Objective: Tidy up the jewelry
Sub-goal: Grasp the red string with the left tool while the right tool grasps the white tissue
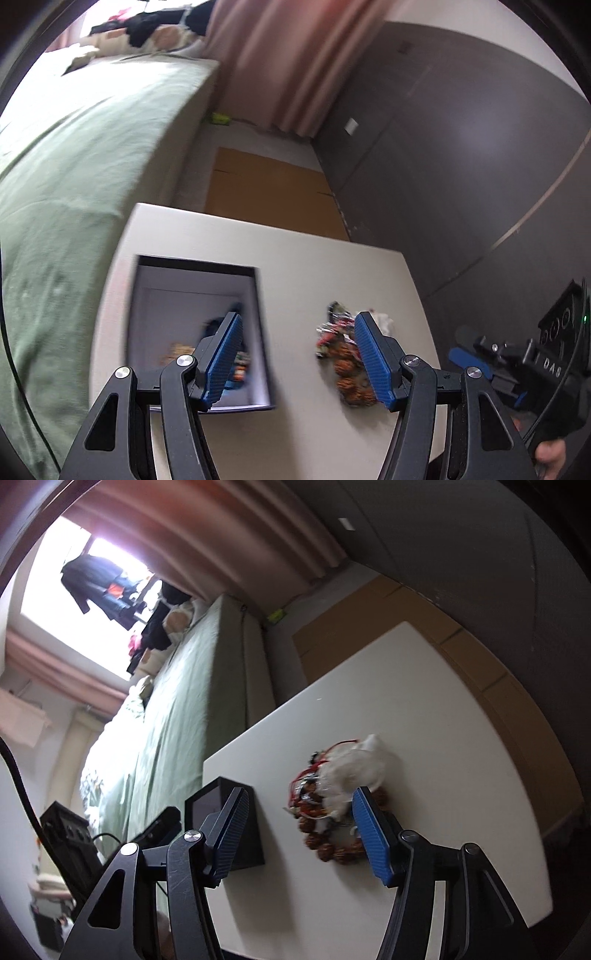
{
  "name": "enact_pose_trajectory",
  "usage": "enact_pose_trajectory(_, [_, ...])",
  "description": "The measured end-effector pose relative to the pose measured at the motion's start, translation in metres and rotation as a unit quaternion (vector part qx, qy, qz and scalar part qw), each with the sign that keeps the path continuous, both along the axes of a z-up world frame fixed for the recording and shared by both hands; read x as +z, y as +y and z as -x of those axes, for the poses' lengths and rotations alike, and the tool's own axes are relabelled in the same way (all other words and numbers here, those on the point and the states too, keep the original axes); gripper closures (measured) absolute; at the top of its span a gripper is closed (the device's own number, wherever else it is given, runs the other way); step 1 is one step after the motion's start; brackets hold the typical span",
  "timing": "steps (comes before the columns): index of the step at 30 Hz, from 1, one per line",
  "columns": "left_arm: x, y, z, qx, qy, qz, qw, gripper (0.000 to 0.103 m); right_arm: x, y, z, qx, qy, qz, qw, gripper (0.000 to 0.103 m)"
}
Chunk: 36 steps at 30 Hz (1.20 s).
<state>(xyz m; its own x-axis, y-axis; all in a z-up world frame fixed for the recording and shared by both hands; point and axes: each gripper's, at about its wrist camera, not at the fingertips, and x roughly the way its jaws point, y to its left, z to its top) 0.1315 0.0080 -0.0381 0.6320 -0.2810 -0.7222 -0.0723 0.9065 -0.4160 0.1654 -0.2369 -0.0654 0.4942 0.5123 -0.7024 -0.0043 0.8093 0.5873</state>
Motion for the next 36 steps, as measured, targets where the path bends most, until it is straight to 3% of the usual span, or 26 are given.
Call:
enact_pose_trajectory(3, [-0.005, -0.021, -0.007, -0.018, 0.005, -0.014, 0.9997, 0.039, -0.006, -0.01, -0.003, -0.017, 0.014, -0.008, 1.0, 0.044])
enact_pose_trajectory(10, [-0.023, -0.059, -0.029, -0.047, 0.025, -0.035, 0.998, 0.054, -0.015, -0.032, -0.006, -0.044, 0.035, -0.026, 0.998, 0.044])
enact_pose_trajectory(20, [-0.049, -0.082, -0.048, -0.05, 0.05, -0.066, 0.9953, 0.064, -0.024, -0.041, -0.012, -0.053, 0.06, -0.037, 0.996, 0.044])
enact_pose_trajectory(23, [-0.053, -0.084, -0.05, -0.051, 0.051, -0.068, 0.995, 0.075, -0.033, -0.038, -0.015, -0.047, 0.078, -0.034, 0.995, 0.044])
enact_pose_trajectory(27, [-0.059, -0.081, -0.05, -0.046, 0.053, -0.056, 0.9959, 0.099, -0.044, -0.034, -0.019, -0.04, 0.094, -0.032, 0.994, 0.044])
enact_pose_trajectory(36, [-0.031, -0.072, -0.037, -0.055, 0.013, -0.029, 0.998, 0.102, -0.051, -0.011, -0.036, -0.02, 0.063, -0.044, 0.997, 0.044])
